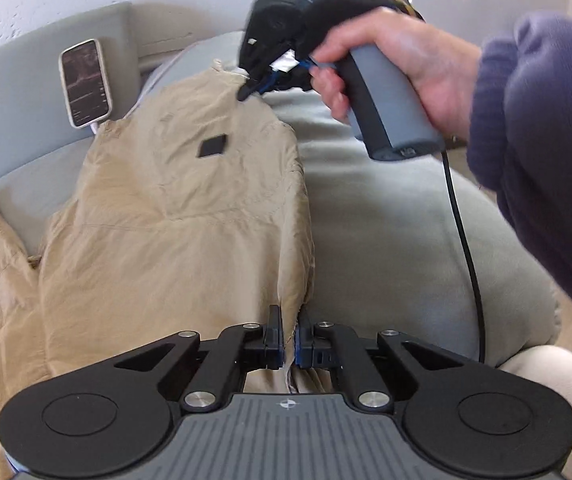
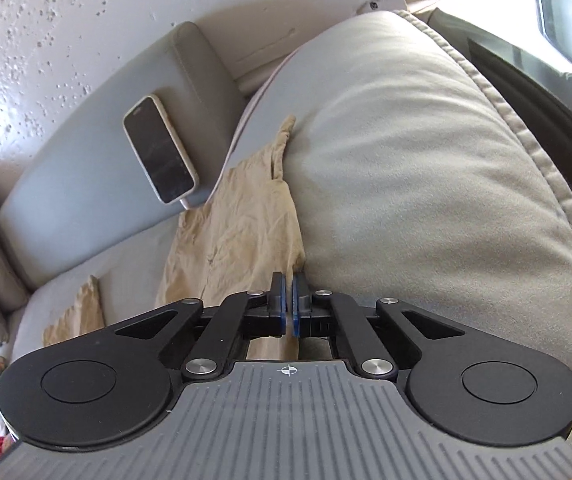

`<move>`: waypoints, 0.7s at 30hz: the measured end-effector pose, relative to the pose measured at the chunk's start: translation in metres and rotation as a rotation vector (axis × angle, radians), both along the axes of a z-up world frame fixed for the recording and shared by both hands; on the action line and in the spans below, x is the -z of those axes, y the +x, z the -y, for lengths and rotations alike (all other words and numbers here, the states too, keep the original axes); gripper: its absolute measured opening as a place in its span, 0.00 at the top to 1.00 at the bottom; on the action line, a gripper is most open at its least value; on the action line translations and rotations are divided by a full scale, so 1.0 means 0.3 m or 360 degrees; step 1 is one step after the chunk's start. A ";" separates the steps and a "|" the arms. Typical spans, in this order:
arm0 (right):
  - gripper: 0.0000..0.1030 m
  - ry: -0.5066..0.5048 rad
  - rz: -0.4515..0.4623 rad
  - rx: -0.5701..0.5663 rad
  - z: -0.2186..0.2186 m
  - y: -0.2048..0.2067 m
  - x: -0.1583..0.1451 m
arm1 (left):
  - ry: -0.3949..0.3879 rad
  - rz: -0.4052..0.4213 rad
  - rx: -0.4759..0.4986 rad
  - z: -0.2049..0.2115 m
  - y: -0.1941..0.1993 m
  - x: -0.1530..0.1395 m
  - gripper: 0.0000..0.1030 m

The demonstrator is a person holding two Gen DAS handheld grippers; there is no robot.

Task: Fold clothes
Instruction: 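Pinch the trouser waistband with both grippers and lift it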

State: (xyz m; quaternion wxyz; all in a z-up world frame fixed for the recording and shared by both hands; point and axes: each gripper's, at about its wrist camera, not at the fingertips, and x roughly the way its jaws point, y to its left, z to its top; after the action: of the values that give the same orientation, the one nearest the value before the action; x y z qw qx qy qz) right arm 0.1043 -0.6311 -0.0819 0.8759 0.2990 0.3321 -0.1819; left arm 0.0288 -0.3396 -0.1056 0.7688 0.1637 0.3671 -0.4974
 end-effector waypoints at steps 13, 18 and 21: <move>0.99 -0.0133 0.0148 -0.0230 -0.484 0.194 -0.224 | -0.0448 -0.0468 -0.0499 -0.557 0.281 -0.065 0.98; 0.99 -0.0375 0.0042 -0.0494 -0.797 0.367 -0.199 | -0.0526 -0.0661 -0.0622 -0.679 0.312 0.001 0.98; 0.99 -0.0449 0.0019 -0.0731 -0.986 0.440 -0.152 | -0.0579 -0.0715 -0.0657 -0.757 0.329 0.008 0.98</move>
State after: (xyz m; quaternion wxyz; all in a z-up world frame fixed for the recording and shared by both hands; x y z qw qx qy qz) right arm 0.2363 -0.3353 -0.0363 0.9291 0.0919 0.3575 -0.0212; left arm 0.1275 -0.1125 -0.1080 0.7698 -0.1669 0.4577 -0.4123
